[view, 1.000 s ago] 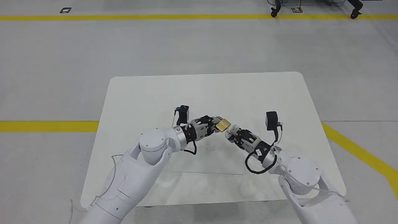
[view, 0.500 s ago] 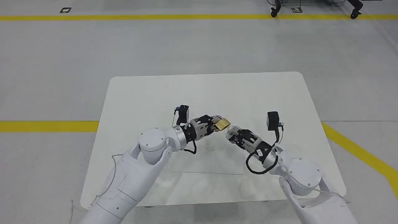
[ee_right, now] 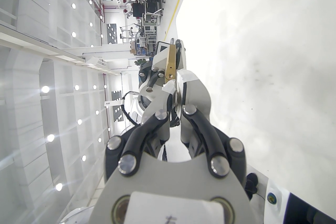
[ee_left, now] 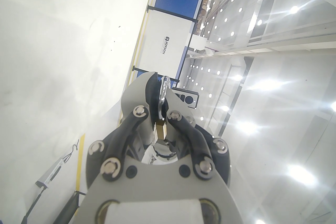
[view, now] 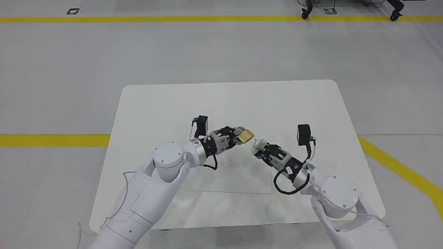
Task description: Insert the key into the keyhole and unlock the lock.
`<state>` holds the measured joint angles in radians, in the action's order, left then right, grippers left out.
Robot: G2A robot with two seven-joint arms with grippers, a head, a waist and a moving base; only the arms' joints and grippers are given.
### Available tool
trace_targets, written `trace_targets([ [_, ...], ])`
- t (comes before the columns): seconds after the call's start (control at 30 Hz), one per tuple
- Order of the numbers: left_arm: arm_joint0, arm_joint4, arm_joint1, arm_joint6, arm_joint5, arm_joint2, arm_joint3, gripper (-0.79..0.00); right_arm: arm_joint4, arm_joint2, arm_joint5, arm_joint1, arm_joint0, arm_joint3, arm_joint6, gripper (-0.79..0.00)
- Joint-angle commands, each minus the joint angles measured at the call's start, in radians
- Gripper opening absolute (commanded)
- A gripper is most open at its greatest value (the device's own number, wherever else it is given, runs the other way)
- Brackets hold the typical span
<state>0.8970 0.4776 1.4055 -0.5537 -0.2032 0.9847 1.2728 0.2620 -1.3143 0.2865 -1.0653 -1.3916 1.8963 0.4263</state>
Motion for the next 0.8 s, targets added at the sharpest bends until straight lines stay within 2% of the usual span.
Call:
trace_targets([
  [0.0,0.003,-0.003,0.000,-0.001,-0.001,0.002,0.004,-0.785,0.001,-0.001,0.001,-0.001,-0.001,0.001,0.002,-0.785],
  [0.77,0.004,-0.015,0.006,-0.013,-0.007,0.000,0.006,-0.785,0.009,0.009,0.014,-0.010,0.003,0.012,0.016,-0.785],
])
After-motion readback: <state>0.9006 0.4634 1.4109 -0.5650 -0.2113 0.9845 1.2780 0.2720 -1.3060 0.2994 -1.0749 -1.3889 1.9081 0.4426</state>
